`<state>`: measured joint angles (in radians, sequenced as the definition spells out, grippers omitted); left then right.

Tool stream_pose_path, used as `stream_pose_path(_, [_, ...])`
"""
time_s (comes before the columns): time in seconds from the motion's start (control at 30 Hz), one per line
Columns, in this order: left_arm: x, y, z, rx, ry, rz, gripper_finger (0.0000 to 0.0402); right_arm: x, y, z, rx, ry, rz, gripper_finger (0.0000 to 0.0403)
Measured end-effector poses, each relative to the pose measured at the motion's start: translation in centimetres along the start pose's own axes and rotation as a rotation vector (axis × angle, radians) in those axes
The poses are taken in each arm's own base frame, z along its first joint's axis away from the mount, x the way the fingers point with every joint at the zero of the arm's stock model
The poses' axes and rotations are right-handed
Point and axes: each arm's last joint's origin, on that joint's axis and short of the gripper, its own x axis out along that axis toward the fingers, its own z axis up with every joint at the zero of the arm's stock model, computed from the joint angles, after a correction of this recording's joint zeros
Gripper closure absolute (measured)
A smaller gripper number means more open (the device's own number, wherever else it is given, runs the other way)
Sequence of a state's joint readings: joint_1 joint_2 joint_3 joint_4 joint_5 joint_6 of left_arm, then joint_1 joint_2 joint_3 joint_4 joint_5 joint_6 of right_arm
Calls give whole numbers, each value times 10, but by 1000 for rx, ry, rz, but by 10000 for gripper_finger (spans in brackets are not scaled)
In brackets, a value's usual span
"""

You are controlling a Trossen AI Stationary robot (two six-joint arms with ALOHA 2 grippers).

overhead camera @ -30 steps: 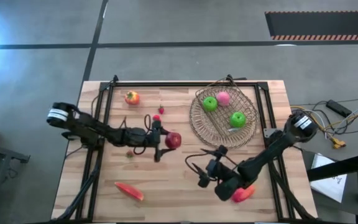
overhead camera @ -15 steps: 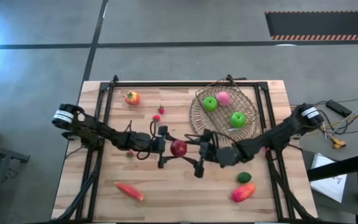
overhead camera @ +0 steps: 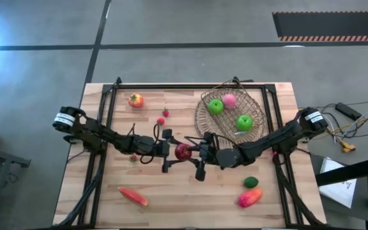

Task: Build produce basket
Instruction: Put the red apple into the gold wire basket

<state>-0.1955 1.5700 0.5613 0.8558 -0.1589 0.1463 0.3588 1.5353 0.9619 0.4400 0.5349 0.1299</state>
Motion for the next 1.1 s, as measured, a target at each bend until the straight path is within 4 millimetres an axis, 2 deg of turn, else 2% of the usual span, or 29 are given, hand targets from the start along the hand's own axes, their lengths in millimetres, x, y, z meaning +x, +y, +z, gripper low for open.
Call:
stream_pose_path(0.4, [0, 0, 0, -1, 0, 6, 109, 2, -4, -3, -11, 11, -77, 387])
stream_pose_path(0.57, [0, 1, 0, 0, 3, 8, 99, 2, -4, -3, -7, 17, -78, 393])
stream_pose_path(0.8, [1, 5, -3, 7, 28, 19, 37, 0, -8, -8, 21, 69, -129, 394])
stream_pose_path(0.93, [0, 6, -11, 21, 109, 18, 20, -3, -11, -11, 37, 105, -187, 394])
stream_pose_path(1.1, [-2, 6, -24, 23, 256, 58, 18, -14, -19, -7, 67, 144, -269, 394])
